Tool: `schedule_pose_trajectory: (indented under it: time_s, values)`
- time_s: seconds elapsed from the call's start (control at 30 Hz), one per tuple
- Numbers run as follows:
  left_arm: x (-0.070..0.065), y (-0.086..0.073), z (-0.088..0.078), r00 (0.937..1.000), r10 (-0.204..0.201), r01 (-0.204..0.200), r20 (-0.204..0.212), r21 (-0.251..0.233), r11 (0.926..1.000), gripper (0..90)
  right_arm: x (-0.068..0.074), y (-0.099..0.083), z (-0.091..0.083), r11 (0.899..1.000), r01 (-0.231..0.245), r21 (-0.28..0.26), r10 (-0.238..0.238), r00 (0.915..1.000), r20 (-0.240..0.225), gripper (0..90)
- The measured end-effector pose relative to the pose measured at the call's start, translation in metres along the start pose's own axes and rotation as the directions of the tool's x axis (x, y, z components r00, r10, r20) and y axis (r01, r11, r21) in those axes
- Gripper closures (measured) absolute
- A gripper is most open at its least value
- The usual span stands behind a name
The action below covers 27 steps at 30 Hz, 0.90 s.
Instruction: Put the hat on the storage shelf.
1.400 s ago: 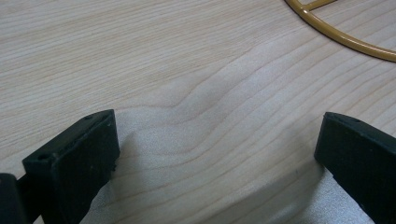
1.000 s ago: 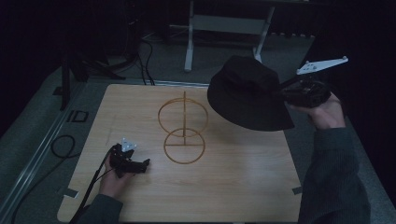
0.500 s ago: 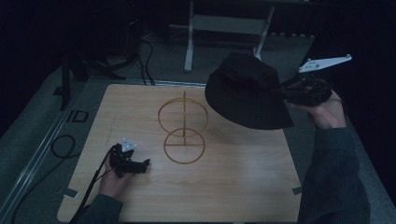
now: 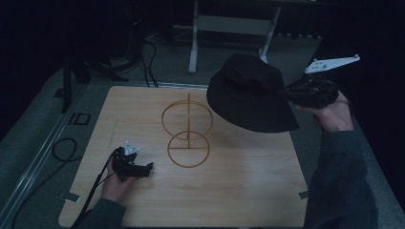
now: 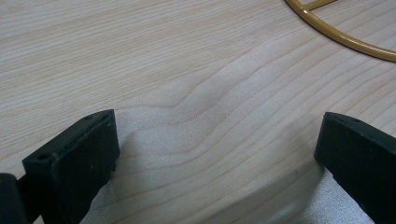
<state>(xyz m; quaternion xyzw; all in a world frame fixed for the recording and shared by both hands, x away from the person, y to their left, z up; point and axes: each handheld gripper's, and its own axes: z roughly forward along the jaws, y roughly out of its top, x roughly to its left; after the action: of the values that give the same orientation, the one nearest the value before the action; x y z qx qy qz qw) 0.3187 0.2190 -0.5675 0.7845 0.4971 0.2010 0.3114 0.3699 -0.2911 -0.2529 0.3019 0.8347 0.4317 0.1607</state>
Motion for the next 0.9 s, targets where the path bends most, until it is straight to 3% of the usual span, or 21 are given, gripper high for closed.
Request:
schedule_pose_trajectory:
  time_s: [0.9]
  values:
    - [0.0,0.0,0.0,1.0,0.001,-0.001,0.0,0.001,1.0,0.3,0.006,0.011,-0.002,0.999,0.01,-0.052,-0.011,0.9994,-0.032,87.4]
